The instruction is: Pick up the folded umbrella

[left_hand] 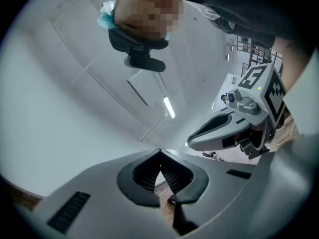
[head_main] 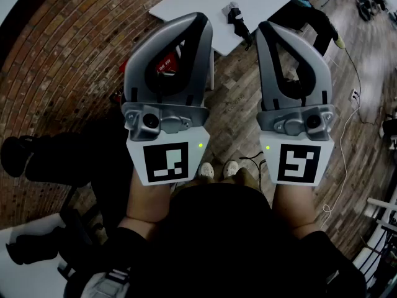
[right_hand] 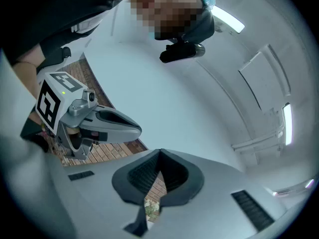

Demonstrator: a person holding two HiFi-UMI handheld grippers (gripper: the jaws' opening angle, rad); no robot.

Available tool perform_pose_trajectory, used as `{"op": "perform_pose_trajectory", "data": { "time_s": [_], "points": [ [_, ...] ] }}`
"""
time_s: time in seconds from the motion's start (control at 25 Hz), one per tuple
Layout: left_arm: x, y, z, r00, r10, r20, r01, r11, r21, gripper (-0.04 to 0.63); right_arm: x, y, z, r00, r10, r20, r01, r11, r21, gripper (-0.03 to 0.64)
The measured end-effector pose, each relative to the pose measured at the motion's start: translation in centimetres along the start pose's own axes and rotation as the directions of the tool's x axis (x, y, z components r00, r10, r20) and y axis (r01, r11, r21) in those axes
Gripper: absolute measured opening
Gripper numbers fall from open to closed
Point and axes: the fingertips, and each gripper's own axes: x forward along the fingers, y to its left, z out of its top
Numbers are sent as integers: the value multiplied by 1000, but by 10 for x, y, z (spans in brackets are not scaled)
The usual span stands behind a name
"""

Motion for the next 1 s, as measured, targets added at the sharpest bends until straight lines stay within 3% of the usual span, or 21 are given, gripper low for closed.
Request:
{"op": "perform_pose_trajectory", "data": {
  "time_s": [1.0],
  "points": [
    [-14,17,-3,1000,6,4,-6,1000,7,12,6,16,12,1000,6,18,-6,1000,14,28]
  ]
}}
